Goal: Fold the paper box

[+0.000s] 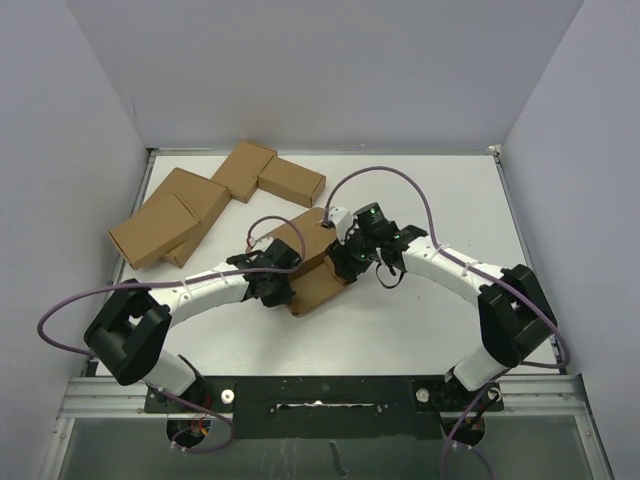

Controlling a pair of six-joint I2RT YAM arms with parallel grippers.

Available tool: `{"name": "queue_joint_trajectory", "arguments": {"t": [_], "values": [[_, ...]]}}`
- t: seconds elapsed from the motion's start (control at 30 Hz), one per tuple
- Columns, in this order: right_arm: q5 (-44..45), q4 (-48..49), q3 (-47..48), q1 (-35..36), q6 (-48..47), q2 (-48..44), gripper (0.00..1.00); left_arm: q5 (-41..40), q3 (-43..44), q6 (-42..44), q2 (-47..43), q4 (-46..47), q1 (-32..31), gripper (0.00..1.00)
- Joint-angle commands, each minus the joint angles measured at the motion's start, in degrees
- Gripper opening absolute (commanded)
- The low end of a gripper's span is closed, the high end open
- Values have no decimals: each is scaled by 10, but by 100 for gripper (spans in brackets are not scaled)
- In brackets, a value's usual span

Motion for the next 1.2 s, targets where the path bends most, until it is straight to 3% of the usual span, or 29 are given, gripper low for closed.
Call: {"name": "queue_joint_trajectory", "arguments": {"t": [0.0,0.3,0.6,0.73,0.87,1.17], "values": [[-110,-1,28,-34,-14,-55,54,-37,8,80,-28,-34,6,0],[-135,-26,35,-70,-29,-44,55,-47,51,150,-3,-63,9,0],[-219,-41,30,-90,-50,-38,55,-47,77,208,40,-74,24,0],[-227,-39,29,-93,-48,-39,55,-52,83,228,44,-73,31,19],[-229,-39,29,-97,-47,-39,55,-50,95,238,57,-80,36,26],[-232,-39,28,-100,-44,-40,55,-58,108,254,85,-99,37,24]]}}
